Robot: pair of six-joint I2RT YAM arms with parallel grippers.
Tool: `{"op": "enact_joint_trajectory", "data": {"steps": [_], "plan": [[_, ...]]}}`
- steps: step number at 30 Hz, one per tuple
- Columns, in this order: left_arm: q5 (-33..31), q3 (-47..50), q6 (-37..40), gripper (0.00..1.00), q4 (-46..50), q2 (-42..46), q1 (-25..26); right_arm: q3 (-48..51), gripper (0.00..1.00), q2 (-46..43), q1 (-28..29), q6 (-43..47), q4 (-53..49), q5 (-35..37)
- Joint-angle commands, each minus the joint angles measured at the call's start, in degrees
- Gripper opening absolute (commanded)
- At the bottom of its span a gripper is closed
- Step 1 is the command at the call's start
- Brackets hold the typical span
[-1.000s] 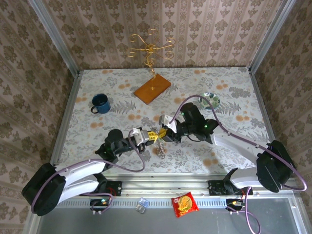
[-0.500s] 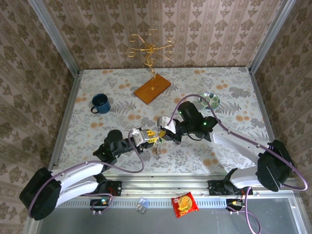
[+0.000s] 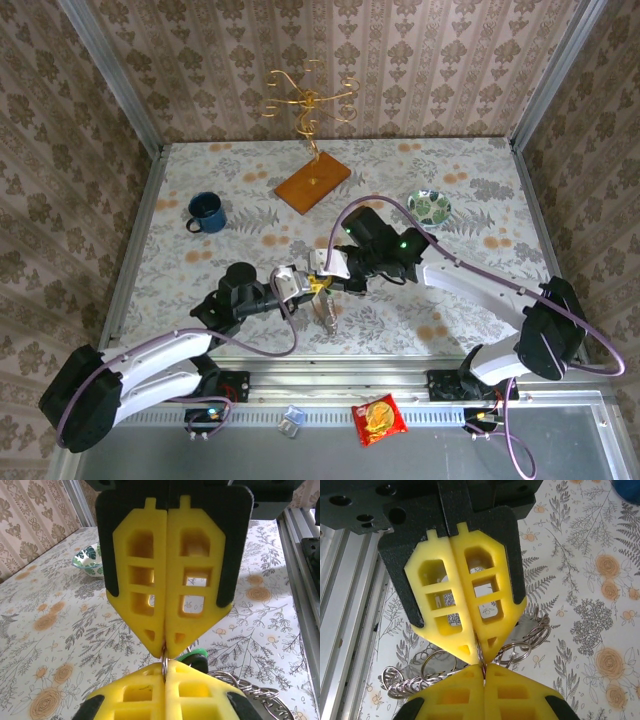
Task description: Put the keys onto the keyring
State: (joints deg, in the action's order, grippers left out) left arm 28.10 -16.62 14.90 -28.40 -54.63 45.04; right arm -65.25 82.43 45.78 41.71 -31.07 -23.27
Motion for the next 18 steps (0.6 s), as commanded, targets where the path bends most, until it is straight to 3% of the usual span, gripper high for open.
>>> {"op": "enact_joint_trajectory", "data": {"steps": [1,3,5,18], "plan": [[0.38,-1.88,1.18,0.0,0.76,0.54,0.16,1.0,0.13,-3.97,-0.58,-2.36,3.06,-4.73],[0.36,-1.35,0.86,0.0,-0.44,0.75,0.22,4.17,0.25,-5.63,-2.52,-5.52,7.32,-6.58],[0.55,-0.87,0.62,0.0,-1.75,0.96,0.22,6.72,0.3,-6.52,-4.27,-8.39,10.59,-8.33],[-1.23,0.34,0.14,0.0,-5.49,0.85,0.18,10.84,0.31,-5.9,-5.0,-17.25,15.58,-10.15]]}}
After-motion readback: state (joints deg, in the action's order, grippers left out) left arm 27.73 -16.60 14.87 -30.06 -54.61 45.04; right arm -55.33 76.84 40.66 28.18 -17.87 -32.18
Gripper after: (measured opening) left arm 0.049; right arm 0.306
